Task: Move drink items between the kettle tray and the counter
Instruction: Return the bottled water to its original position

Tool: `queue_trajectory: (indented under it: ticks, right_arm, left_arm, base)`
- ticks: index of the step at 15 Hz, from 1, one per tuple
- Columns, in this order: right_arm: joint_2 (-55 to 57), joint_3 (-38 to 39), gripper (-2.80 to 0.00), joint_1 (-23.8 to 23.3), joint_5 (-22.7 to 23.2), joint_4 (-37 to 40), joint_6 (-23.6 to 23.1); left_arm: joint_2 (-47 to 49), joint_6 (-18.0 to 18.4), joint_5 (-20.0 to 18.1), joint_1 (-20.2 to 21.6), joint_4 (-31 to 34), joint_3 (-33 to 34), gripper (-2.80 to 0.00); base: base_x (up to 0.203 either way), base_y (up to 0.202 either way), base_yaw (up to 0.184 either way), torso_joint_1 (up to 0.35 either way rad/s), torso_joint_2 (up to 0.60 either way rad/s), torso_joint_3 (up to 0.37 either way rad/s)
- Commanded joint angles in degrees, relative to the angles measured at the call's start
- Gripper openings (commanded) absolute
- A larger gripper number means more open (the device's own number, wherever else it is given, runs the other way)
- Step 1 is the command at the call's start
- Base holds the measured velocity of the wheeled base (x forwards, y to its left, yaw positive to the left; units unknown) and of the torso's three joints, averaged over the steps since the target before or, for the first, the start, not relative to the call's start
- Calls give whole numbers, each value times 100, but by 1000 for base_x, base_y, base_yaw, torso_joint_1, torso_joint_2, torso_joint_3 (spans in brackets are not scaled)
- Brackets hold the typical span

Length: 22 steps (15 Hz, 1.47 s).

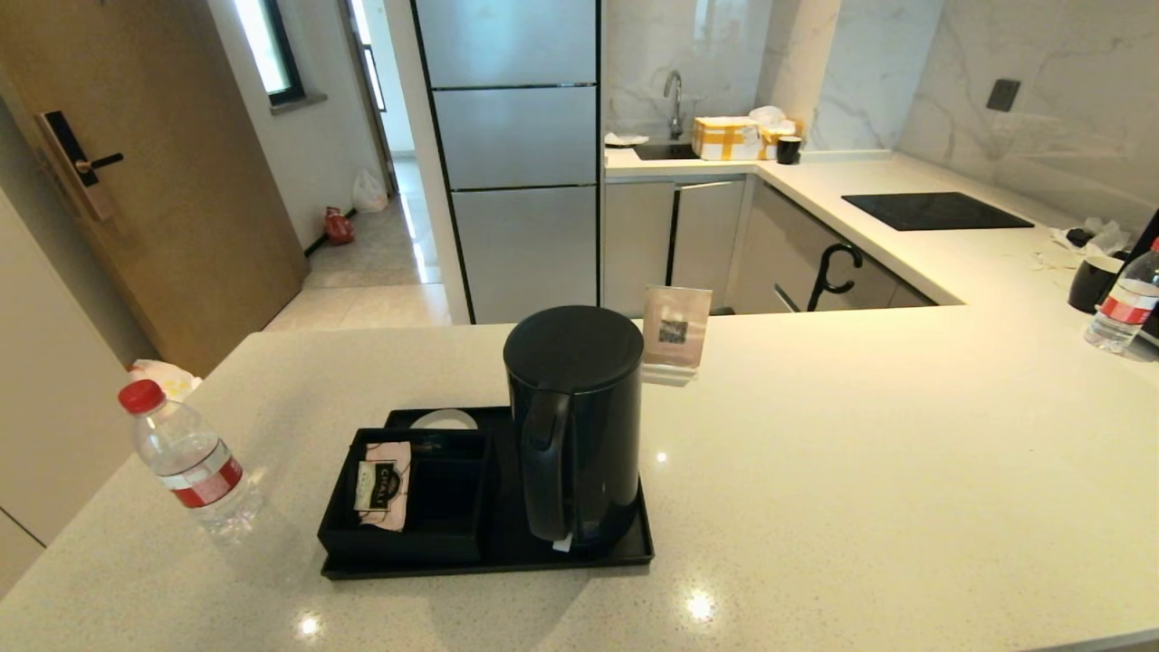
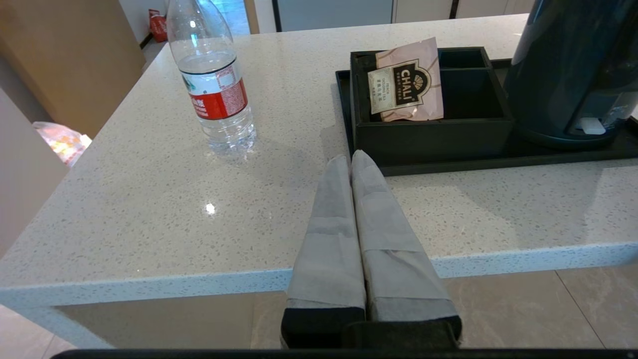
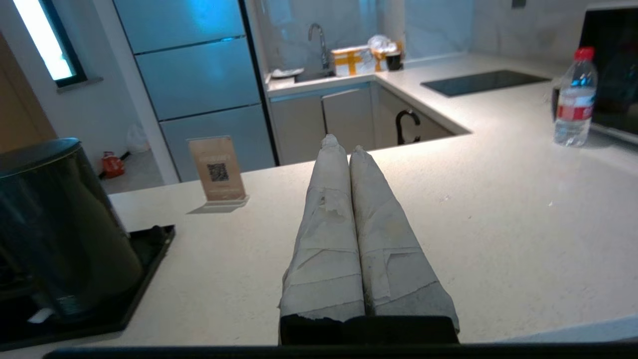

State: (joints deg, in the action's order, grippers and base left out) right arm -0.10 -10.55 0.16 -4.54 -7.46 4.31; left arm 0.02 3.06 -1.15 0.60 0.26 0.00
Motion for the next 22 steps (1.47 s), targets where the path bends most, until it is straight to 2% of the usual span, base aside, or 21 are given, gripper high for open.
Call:
queue_trajectory:
  ticks: [1,2,3,4,8,22]
  right_arm:
    - [10,655,-280,2,25,-90,-263]
    - [11,964,-280,2,219,250,-279]
    - [15,1053,-280,0,304,804,-309]
    - [18,988,-280,-6,373,1014,-337]
    - [19,1055,-280,2,375,702,-247]
    - [10,1055,-280,2,375,702,-238]
  left_arm:
    - [-2,10,0,2,0,0,-280]
    - [-3,10,0,2,0,0,-280]
    - [-11,10,0,2,0,0,-280]
    - [-10,8,0,2,0,0,-280]
    - [-2,2,0,2,0,0,-280]
    - [-2,2,0,2,0,0,-280]
  base:
    - [0,0,0,0,0,0]
    - [0,0,0,0,0,0]
    - [0,0,0,0,0,0]
    - [0,0,0,0,0,0]
    - [0,0,0,0,0,0]
    - [0,0,0,0,0,0]
